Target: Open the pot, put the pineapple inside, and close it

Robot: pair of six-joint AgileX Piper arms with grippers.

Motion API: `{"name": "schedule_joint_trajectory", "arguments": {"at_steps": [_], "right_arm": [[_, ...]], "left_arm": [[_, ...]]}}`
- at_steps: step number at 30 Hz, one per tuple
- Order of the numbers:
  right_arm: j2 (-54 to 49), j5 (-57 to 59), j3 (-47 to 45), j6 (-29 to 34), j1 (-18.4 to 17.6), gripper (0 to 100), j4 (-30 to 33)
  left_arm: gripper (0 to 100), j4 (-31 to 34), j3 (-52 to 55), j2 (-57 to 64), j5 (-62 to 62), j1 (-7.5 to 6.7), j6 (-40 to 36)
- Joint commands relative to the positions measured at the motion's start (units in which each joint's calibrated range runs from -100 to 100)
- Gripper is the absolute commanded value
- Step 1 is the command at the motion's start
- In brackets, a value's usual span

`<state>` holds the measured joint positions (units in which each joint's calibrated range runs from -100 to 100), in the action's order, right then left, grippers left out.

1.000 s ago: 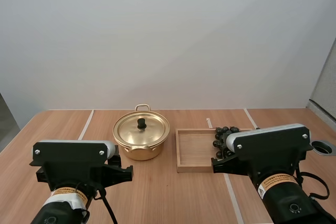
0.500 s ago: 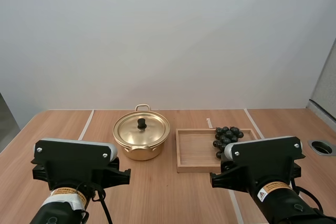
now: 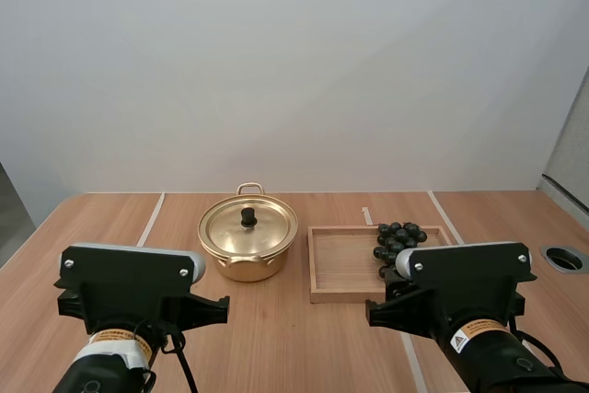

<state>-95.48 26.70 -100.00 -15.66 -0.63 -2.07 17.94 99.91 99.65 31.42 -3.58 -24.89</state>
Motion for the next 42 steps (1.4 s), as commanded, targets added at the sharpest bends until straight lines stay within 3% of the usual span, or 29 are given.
{"name": "schedule_joint_trajectory", "arguments": {"at_steps": [1, 4, 6, 9, 10, 16, 24, 42], "right_arm": [[-0.3, 0.57, 0.0, 0.04, -0.06, 100, -2.41], [-0.3, 0.57, 0.0, 0.04, -0.06, 98, -2.3], [-0.3, 0.57, 0.0, 0.04, -0.06, 65, -2.3], [-0.3, 0.57, 0.0, 0.04, -0.06, 6, -2.29], [-0.3, 0.57, 0.0, 0.04, -0.06, 0, -2.29], [-0.3, 0.57, 0.0, 0.04, -0.06, 0, -2.31], [-0.3, 0.57, 0.0, 0.04, -0.06, 0, -2.31], [-0.3, 0.57, 0.0, 0.04, -0.06, 0, -2.31]], "left_arm": [[0, 0.26, 0.09, 0.35, 0.09, -0.23, 0.18], [0, 0.26, 0.09, 0.35, 0.09, -0.23, 0.17], [0, 0.26, 0.09, 0.35, 0.09, -0.23, 0.17], [0, 0.26, 0.09, 0.35, 0.09, -0.23, 0.17], [0, 0.26, 0.09, 0.35, 0.37, -0.23, 0.17], [0, 0.33, 0.09, 0.35, 1.28, 0.27, 0.08], [0, -2.92, 0.09, 0.35, -0.75, 4.87, -0.01], [0, -4.35, 0.09, 0.35, -1.5, 4.95, 0.09]]}}
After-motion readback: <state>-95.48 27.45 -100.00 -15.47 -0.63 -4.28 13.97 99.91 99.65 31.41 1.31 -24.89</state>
